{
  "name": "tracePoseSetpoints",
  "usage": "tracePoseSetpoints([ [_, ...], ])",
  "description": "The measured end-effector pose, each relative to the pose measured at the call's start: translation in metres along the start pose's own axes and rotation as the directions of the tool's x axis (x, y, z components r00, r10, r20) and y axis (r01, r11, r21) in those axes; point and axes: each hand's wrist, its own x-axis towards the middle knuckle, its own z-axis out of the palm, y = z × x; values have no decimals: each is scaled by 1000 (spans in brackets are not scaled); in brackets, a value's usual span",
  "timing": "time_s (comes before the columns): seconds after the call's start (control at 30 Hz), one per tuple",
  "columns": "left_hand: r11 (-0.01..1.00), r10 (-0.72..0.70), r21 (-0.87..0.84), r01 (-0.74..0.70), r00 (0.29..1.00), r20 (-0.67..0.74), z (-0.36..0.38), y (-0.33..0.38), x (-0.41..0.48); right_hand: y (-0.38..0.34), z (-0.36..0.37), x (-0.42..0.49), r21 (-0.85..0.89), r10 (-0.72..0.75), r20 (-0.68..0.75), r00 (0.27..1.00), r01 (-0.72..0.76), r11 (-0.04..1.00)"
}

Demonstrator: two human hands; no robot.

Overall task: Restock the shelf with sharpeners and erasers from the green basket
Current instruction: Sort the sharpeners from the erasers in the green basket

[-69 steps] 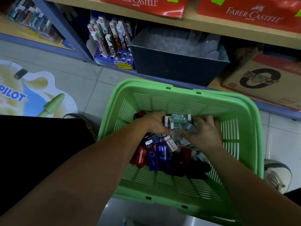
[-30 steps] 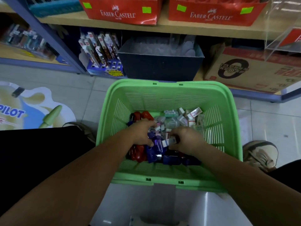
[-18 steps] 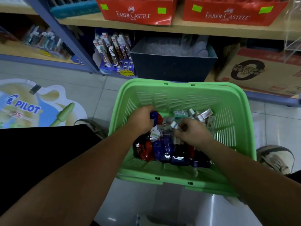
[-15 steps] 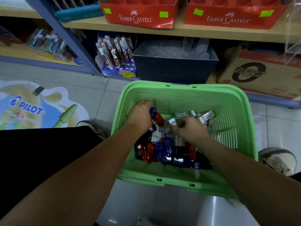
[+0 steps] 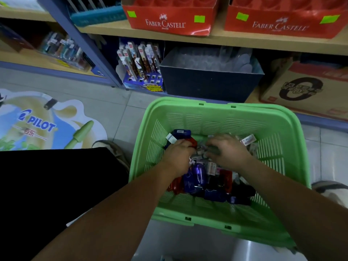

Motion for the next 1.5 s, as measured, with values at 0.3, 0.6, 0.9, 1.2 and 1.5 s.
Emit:
tracePoseSetpoints([
  [0.3,988,-135,57,143,982,-129,5,-26,-2,-14,13,33,-127,-39,240,970,71,989],
  [0.6,989,-148,-30,147,988,-36,11,-23,-14,-21,17,42,-265,-2,221,975,62,962],
  [0.9,943,-134,304,132,991,-17,-13,-12,11,-9,-8,22,-227,-140,129,982,167,960],
  [1.2,928,-250,-272,253,967,46,6,19,32,24,-41,-29,-270,191,-46,981,-196,943],
  [1.5,826,-393,-421,375,918,48,32,14,25,12,-10,-24,-207,-33,-39,999,24,978],
])
